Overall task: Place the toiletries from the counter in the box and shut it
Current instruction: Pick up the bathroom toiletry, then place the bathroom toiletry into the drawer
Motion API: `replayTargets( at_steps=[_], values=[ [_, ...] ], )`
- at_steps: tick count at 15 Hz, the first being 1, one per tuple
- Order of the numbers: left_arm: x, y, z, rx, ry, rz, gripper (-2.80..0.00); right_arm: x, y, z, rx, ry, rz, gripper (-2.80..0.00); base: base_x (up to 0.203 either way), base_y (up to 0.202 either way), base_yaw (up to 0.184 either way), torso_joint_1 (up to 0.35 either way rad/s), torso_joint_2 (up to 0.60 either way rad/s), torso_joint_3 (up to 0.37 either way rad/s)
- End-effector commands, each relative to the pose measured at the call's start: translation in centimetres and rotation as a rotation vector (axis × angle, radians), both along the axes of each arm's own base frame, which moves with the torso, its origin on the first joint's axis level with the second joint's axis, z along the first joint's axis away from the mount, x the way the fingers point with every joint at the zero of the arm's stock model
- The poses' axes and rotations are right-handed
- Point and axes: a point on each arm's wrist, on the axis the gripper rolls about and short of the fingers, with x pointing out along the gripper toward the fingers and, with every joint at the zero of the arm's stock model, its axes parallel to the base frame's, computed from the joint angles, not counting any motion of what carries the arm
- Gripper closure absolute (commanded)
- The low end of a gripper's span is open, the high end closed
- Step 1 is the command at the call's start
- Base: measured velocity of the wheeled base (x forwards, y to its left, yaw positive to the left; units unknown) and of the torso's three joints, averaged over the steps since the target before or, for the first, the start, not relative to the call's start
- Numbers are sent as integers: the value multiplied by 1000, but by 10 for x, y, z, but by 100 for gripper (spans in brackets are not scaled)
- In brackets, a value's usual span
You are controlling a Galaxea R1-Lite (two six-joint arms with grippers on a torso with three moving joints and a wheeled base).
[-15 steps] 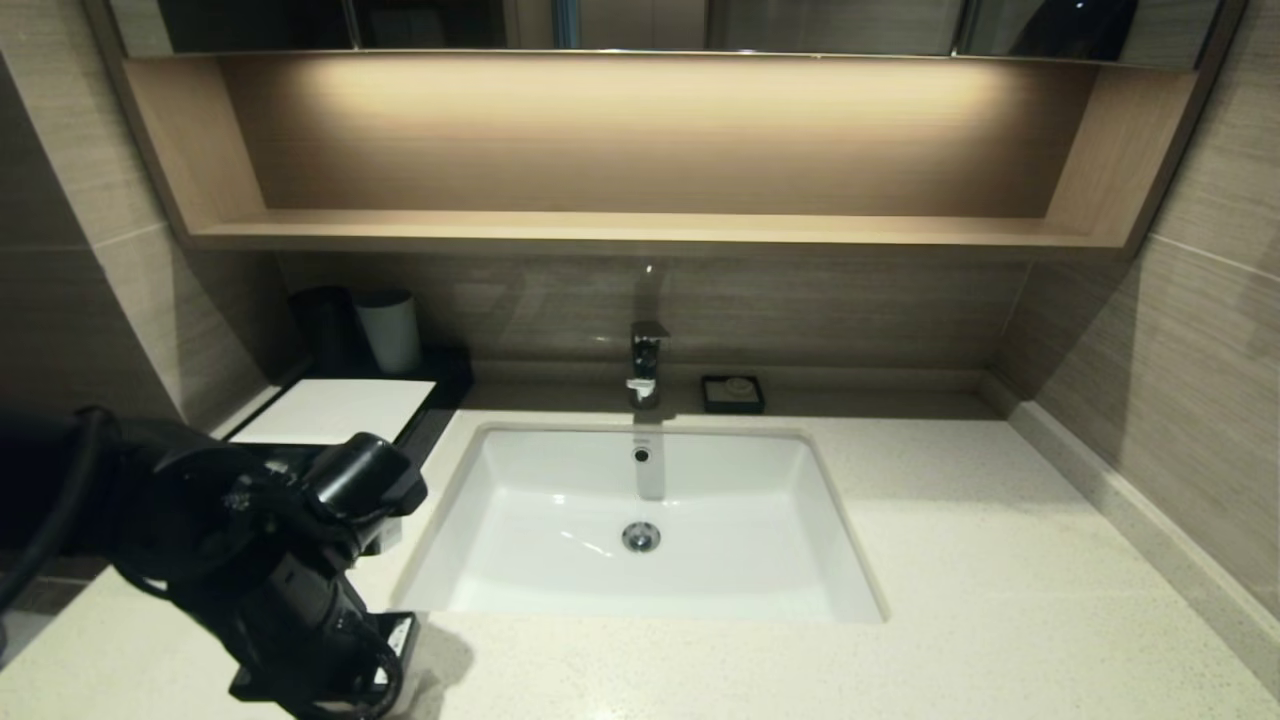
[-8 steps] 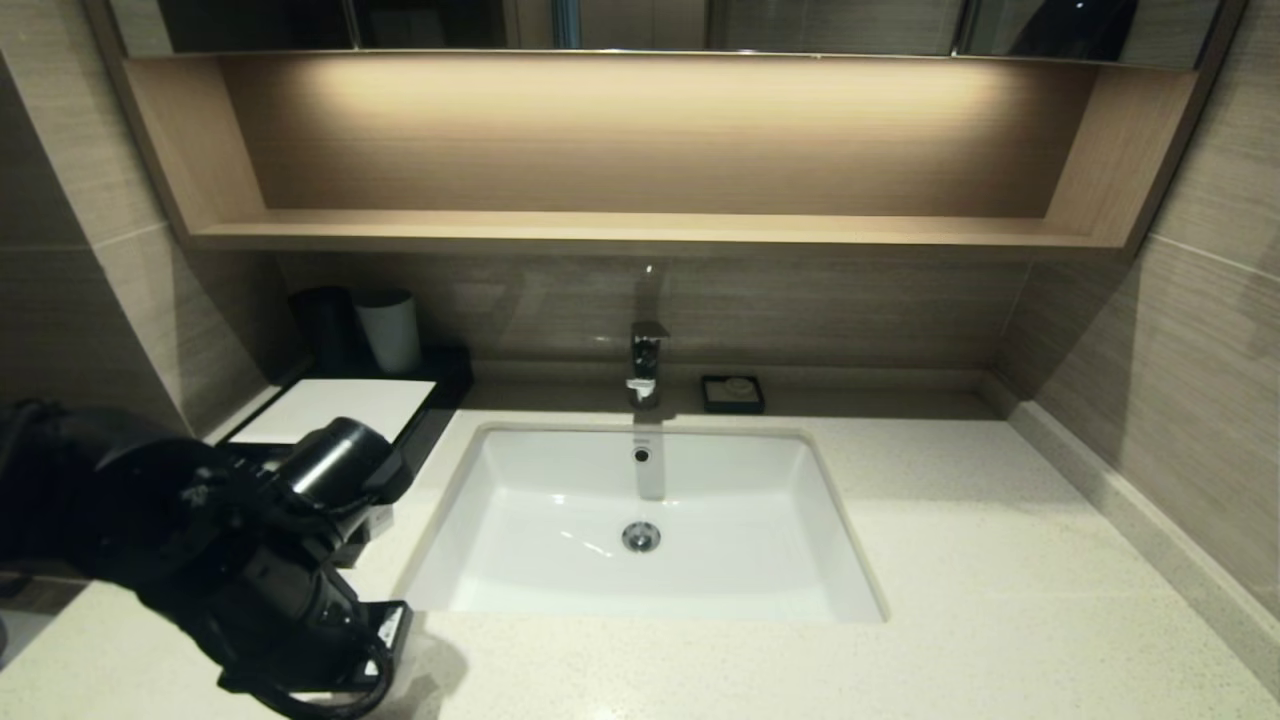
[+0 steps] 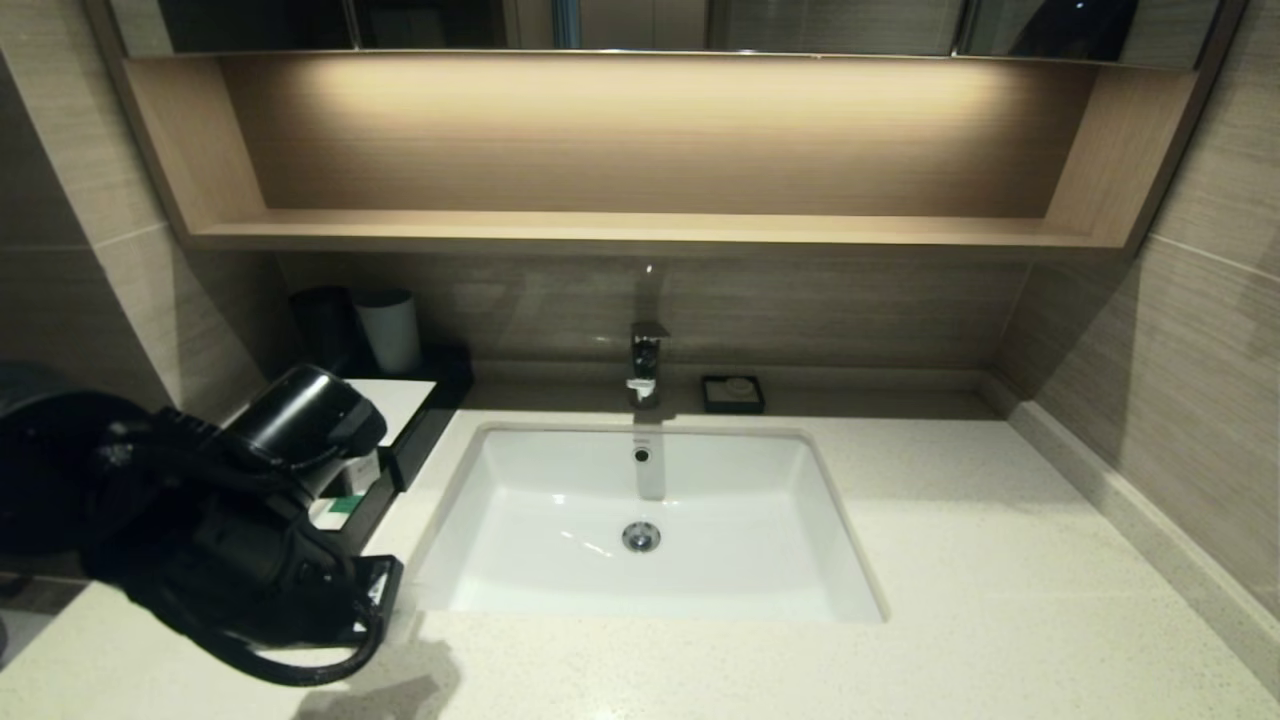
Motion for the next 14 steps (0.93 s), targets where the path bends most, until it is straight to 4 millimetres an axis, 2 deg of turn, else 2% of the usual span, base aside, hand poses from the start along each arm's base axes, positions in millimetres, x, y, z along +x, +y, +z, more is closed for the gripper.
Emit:
replayTargets(
  at_steps=[1,5,9,14],
  values=[
    [1,1,9,18,-25,16,0,0,0,0,0,-2,0,0,0,0,0,0,0,0],
    [14,16,21,32,-63,94,0,0,0,0,0,-2,0,0,0,0,0,0,0,0],
    [38,40,31,27,-89,212,0,0,0,0,-2,0,0,0,0,0,0,0,0,0],
    [62,58,32,2,-97,344,0,0,0,0,0,0,0,0,0,0,0,0,0,0]
  ],
)
